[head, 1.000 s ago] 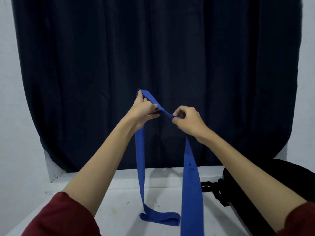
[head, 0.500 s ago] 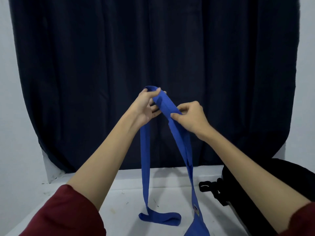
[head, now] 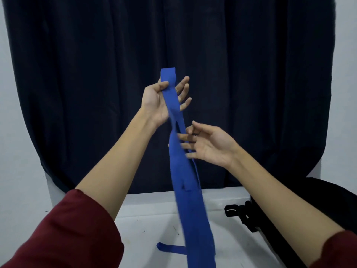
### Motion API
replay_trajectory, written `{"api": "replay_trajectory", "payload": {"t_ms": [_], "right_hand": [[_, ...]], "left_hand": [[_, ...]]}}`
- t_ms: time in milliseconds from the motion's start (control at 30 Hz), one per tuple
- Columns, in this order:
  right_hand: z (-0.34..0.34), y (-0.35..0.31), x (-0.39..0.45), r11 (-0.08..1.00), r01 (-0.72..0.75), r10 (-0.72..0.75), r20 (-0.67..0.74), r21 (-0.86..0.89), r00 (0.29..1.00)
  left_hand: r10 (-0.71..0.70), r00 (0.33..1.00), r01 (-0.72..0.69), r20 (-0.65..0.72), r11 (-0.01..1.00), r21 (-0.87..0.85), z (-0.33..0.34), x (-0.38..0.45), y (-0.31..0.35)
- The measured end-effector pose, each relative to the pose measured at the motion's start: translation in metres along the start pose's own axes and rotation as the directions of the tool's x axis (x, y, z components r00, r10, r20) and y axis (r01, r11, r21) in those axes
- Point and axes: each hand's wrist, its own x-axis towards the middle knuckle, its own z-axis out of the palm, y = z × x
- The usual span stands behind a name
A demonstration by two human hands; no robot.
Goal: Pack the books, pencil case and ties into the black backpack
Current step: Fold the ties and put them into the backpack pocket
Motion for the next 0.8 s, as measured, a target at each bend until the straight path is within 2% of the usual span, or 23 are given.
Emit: {"api": "replay_trajectory", "payload": {"t_ms": [167,267,400,533,667,800], "right_hand": [[0.008,0.01,0.005,0.991,0.063,-0.073,-0.078,-0.12,0.994],[0.006,0.012,0.006,0.979,0.077,-0.098,-0.108,-0.189,0.989],[0.003,0.003,0.001,0.949,0.108,-0.145,-0.104,-0.295,0.984],[0.001,-0.015,0.004,0.886,0.168,-0.282,-0.215,-0.432,0.935],[-0.003,-0.037,0.007,0.725,0.103,-0.395,-0.287,-0.681,0.873],[-0.01,-0.052,0.009,0.674,-0.007,-0.366,-0.342,-0.739,0.866]], "left_hand": [[-0.027,0.996,0.028,0.087,0.999,-0.019,-0.003,-0.002,-0.007],[-0.031,0.994,0.026,0.109,0.998,0.053,-0.002,-0.005,-0.007],[-0.032,0.999,0.021,0.037,0.966,0.257,-0.012,-0.011,-0.006],[-0.185,0.981,0.195,-0.06,0.928,0.318,-0.03,-0.018,-0.022],[-0.34,0.939,0.279,0.047,0.836,0.472,-0.041,-0.032,-0.039],[-0.325,0.942,0.214,0.083,0.772,0.598,-0.041,-0.036,-0.05]]}}
